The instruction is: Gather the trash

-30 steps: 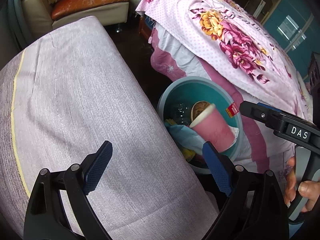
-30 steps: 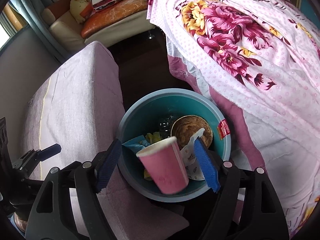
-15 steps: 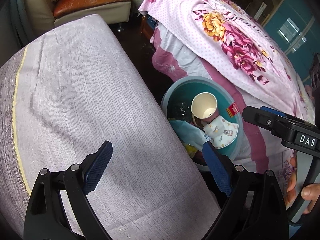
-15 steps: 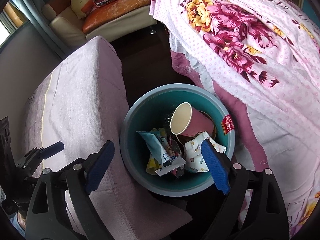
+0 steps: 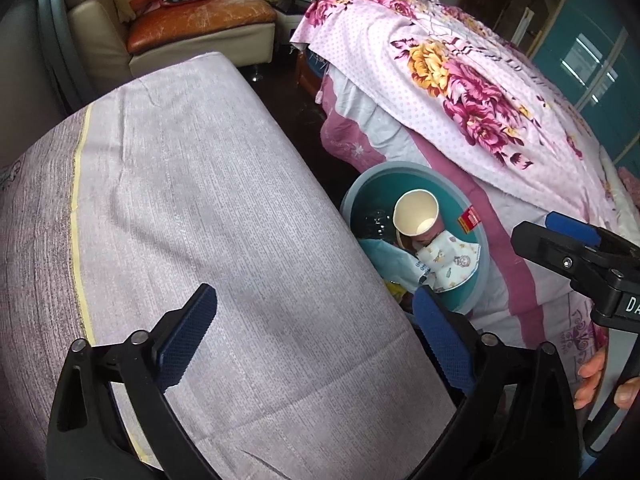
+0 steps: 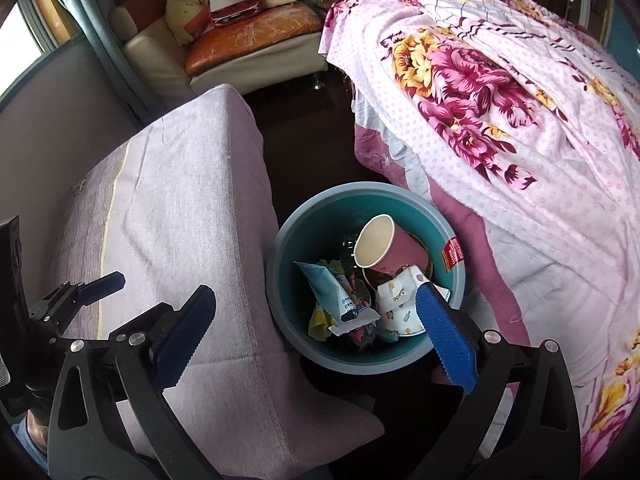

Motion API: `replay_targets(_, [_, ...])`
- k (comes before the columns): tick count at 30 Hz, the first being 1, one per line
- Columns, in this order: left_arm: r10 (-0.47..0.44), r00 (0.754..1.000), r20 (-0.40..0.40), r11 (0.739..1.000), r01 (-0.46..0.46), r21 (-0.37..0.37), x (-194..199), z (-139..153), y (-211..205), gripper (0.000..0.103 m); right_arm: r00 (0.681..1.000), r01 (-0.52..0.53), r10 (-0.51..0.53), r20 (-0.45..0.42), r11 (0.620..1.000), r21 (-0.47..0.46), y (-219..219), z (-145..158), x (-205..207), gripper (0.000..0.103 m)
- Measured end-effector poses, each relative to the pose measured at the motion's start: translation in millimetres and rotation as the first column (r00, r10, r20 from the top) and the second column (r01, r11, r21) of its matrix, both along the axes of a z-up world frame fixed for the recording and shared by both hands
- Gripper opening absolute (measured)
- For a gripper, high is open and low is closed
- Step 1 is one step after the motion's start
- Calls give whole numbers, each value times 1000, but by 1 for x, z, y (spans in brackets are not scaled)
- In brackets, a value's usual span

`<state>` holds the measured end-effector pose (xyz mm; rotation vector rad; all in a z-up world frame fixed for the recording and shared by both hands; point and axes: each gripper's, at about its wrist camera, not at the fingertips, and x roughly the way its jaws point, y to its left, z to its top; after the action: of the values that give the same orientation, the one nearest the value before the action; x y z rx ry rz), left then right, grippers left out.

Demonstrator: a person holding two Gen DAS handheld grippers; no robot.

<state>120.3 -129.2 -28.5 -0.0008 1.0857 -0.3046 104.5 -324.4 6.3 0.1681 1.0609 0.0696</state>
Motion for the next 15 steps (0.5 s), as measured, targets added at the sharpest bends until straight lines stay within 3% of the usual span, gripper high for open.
replay_targets(15, [71, 996, 49, 997, -73, 26, -44, 17, 35, 99, 997, -35, 42, 65, 993, -110, 34, 20, -54, 96])
